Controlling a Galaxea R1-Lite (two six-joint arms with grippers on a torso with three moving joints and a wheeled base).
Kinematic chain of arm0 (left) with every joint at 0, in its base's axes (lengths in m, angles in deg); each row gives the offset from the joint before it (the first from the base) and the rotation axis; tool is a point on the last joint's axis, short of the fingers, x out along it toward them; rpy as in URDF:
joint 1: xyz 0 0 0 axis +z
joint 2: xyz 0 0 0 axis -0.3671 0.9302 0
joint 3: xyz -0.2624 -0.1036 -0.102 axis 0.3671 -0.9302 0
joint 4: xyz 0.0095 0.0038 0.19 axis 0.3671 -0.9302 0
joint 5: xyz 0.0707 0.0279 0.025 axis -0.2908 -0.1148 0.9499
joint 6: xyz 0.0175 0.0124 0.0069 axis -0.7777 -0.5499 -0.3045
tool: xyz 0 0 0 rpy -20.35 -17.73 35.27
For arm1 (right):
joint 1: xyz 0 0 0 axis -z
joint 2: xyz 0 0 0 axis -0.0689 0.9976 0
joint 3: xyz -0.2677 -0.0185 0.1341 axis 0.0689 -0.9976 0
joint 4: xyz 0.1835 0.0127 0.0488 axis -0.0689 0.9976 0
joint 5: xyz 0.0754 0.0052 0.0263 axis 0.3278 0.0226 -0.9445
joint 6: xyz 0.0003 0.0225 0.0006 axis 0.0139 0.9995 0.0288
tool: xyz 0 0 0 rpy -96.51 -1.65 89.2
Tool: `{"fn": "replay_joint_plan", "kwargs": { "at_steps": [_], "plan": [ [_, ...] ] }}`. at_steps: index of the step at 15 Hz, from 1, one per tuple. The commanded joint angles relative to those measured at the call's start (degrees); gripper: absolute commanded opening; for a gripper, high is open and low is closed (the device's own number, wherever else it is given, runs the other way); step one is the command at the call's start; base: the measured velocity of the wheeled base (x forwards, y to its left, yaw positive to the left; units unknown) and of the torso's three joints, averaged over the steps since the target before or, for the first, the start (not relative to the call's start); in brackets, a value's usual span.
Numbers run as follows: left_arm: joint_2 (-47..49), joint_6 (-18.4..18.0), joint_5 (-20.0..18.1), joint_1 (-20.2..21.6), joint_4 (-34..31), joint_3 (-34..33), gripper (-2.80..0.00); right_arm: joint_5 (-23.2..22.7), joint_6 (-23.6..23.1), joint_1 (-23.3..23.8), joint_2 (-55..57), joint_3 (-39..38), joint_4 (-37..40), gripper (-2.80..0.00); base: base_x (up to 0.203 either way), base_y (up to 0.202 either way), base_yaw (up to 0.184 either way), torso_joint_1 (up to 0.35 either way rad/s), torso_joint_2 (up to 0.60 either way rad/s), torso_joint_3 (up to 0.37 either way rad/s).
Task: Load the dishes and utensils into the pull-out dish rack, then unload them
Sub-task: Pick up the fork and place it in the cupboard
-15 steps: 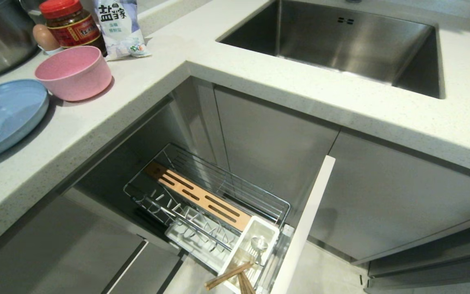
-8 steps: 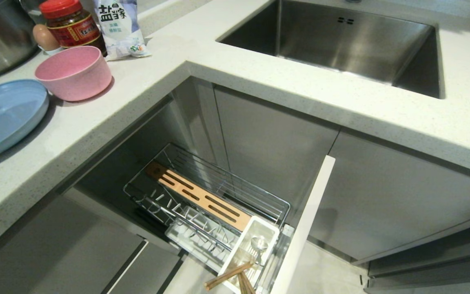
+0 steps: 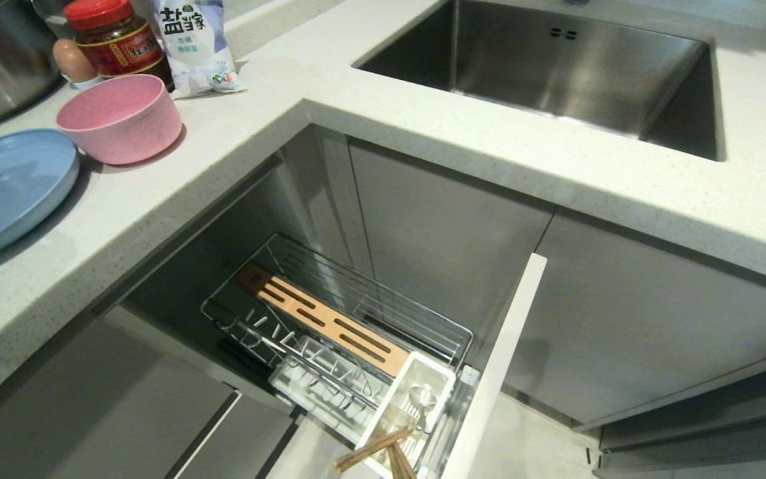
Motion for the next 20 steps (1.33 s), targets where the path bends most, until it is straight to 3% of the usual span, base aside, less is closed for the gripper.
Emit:
{"fn": "replay_joint_plan", "kwargs": {
  "at_steps": [1,13,16,20],
  "plan": [
    [2.0,-0.9,-0.1,0.0,-0.6,-0.5,0.0,0.0,0.0,0.0,-0.2,0.0,0.0,-2.8,0.0,0.0,0.0,0.0,0.0,0.0],
    [8.0,-2.1,-8.0,-0.5,-0.3,0.1,0.0,0.0,0.0,0.0,-0.2,0.0,0.0,-2.8,0.0,0.0,0.0,0.0,0.0,0.0],
    [9.0,-2.0,-13.2,-0.5,-0.7,0.1,0.0,0.0,0.0,0.0,-0.2,0.0,0.0,-2.8,0.0,0.0,0.0,0.0,0.0,0.0],
    [8.5,-2.2,-13.8,-1.0,-0.7,-1.7,0.0,0.1,0.0,0.0,-0.2,0.0,0.0,-2.8,0.0,0.0,0.0,0.0,0.0,0.0]
  ]
}}
